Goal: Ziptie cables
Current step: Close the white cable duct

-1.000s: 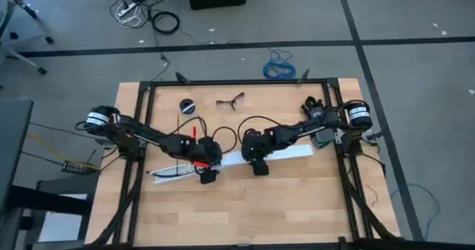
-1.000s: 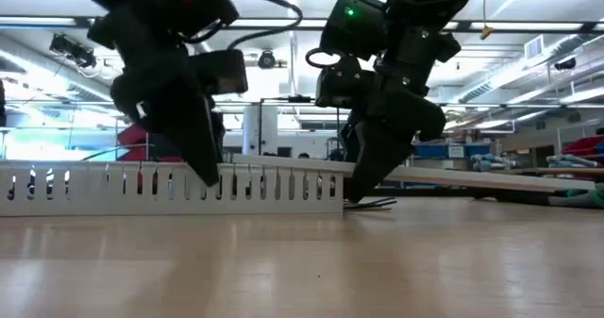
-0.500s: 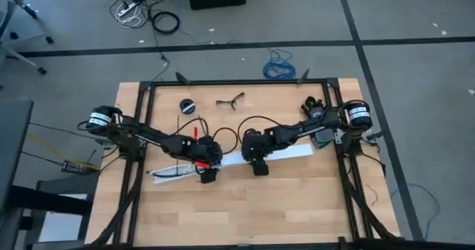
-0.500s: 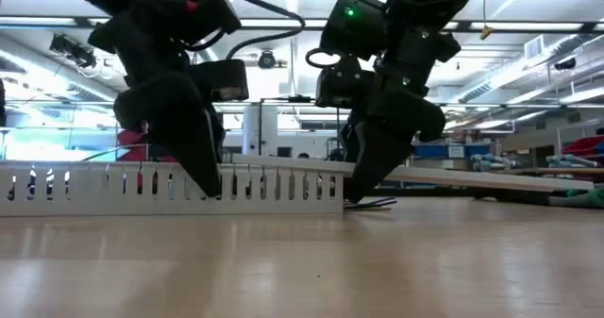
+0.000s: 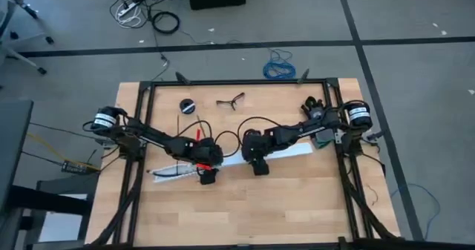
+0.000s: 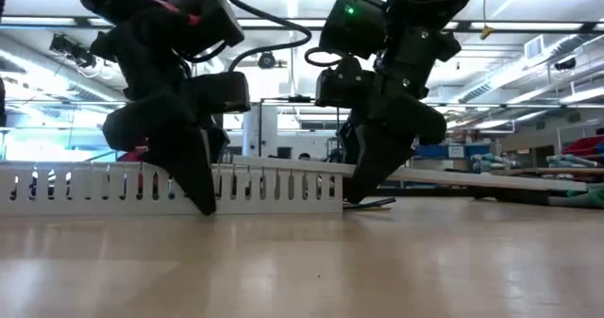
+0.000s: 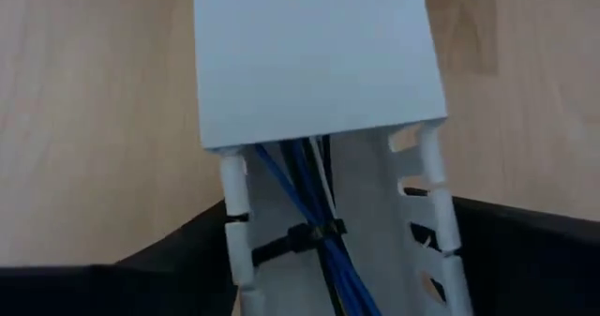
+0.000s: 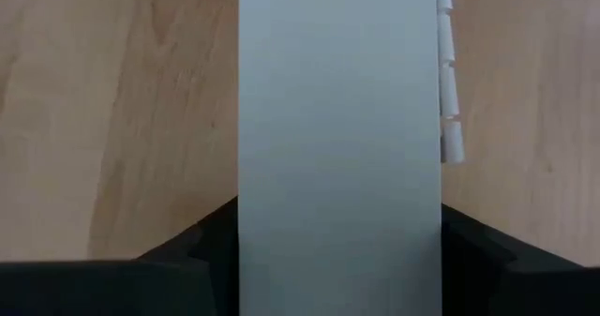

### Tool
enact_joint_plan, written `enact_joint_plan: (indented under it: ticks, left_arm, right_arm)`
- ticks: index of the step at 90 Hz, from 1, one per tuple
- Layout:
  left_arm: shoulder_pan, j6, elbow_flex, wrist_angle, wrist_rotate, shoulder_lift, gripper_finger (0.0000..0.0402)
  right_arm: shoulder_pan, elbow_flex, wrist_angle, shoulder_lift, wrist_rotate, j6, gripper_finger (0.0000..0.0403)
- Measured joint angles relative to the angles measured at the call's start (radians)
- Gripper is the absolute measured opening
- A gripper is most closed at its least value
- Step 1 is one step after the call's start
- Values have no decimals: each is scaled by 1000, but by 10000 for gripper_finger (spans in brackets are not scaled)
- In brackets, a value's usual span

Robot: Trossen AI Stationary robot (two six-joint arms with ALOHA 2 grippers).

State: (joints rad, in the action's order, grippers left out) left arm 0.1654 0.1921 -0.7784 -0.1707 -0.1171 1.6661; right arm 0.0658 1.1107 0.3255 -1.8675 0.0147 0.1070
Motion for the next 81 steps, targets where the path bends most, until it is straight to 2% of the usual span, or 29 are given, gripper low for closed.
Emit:
enact_joint_plan:
  ticks: [25,48,81]
  left_arm:
    - [-1,-17,0,-2,-1,0,242]
    - [-1,-26,0,-1,2,1,241]
    - [-2,-24,2,5,11,2,240]
  right_arm:
    - [0,4,15,0,1,16,225]
    - [16,83,113,-4,45,42,225]
    - [13,88,126,-4,90,51,225]
